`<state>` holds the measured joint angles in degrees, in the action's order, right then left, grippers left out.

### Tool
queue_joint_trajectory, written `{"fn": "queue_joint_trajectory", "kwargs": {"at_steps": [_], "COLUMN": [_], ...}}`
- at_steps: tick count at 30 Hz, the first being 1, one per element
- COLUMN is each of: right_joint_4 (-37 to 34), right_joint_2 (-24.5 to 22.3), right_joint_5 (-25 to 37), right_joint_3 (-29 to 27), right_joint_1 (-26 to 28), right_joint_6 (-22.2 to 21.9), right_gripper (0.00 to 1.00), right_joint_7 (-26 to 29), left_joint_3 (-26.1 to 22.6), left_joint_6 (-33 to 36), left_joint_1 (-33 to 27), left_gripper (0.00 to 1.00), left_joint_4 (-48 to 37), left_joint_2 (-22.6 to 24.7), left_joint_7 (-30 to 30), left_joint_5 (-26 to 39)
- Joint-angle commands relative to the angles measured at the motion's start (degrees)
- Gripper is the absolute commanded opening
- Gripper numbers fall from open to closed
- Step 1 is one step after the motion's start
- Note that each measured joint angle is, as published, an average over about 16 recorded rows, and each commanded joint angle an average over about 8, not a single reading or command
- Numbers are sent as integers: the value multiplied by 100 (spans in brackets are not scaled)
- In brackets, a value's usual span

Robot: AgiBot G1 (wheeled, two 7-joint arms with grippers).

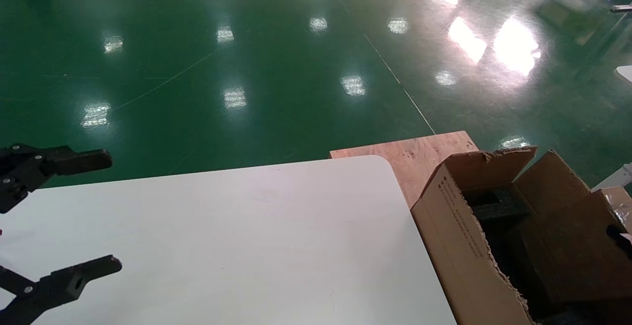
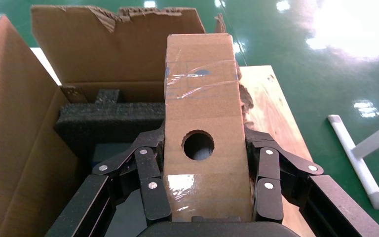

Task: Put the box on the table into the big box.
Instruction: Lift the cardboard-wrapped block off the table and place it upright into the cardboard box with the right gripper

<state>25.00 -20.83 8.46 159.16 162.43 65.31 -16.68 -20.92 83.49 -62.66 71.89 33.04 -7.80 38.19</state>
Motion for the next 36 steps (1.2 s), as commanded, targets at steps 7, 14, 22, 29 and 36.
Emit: {"fn": "queue_joint_trajectory", "kwargs": {"at_steps": [7, 14, 22, 29, 36], "right_joint_4": [20, 245, 309, 363, 489], "right_joint_2": [-36, -44, -40, -73, -102], "right_joint_5": [122, 246, 319, 397, 485], "right_joint_3": [48, 87, 59, 76, 103], "right_joint_1": [66, 128, 116, 142, 185], "right_joint_6": [-108, -281, -362, -429, -571], "right_gripper": [0, 0, 0, 0, 0], "right_joint_7": [51, 141, 169, 195, 228], "left_joint_3": [0, -1, -1, -1, -1], "left_joint_6": [0, 0, 0, 0, 0], "left_joint_1": [0, 0, 0, 0, 0], "left_gripper": [100, 100, 100, 100, 100], "left_joint_4": [0, 0, 0, 0, 0], "left_joint_2": [0, 0, 0, 0, 0], "left_joint_7": [0, 0, 0, 0, 1], "left_joint_5": [0, 0, -1, -1, -1]}}
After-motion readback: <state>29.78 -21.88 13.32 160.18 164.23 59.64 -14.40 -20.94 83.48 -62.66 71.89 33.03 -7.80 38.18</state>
